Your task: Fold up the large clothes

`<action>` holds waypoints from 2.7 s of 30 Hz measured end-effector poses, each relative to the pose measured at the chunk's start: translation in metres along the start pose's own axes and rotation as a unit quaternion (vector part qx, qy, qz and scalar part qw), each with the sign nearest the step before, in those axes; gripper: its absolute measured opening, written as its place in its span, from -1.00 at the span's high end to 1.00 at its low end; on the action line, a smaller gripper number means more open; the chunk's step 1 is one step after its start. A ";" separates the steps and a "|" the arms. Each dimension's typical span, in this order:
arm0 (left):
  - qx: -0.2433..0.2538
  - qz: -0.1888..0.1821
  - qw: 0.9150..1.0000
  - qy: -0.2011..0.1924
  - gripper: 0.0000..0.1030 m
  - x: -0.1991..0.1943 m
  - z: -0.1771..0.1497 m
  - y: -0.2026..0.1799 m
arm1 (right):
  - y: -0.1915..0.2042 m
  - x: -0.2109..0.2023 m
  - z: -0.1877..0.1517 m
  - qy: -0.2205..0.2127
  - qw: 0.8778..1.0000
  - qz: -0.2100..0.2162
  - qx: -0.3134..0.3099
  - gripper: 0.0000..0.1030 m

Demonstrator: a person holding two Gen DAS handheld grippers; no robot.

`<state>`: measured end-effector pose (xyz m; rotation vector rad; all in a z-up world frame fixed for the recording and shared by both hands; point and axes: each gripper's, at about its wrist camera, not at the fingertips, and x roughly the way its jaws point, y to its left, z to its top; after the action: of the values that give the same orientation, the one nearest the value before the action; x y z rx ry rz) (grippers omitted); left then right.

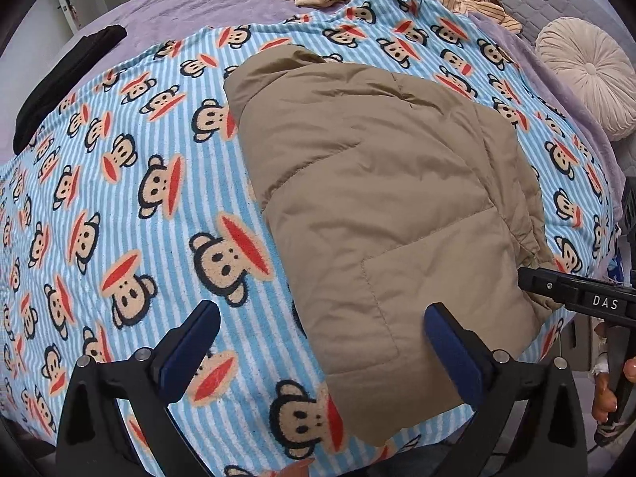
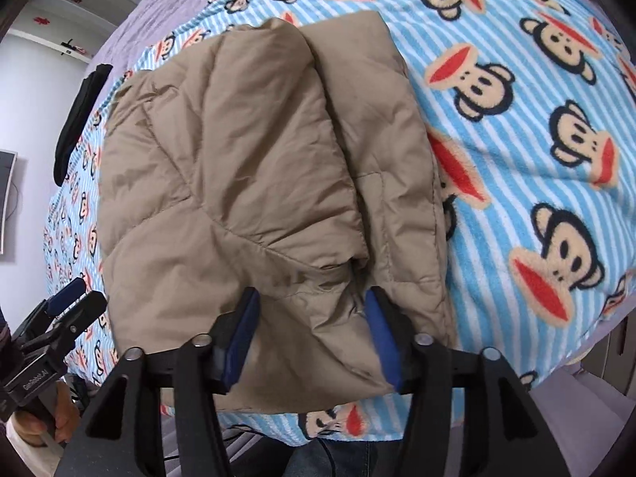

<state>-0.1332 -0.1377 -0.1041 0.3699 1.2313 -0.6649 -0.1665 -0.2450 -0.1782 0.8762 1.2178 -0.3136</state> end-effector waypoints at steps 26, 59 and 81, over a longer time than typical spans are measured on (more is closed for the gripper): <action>-0.069 -0.002 0.997 0.036 -1.00 0.028 0.036 0.009 | -0.020 -0.034 0.058 -0.008 1.000 0.002 -0.020 -0.61; -0.215 -0.250 0.938 0.103 -0.96 0.147 0.070 0.035 | -0.061 0.098 0.133 0.157 0.969 0.191 -0.004 -1.00; -0.150 -0.223 0.963 -0.033 -0.41 0.026 0.106 0.093 | 0.004 0.044 0.121 0.116 0.935 0.333 0.028 -0.10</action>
<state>0.0100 -0.1373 -0.1046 -0.1902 1.3395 -0.8484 -0.0656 -0.3203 -0.2072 1.3443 1.0539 0.3130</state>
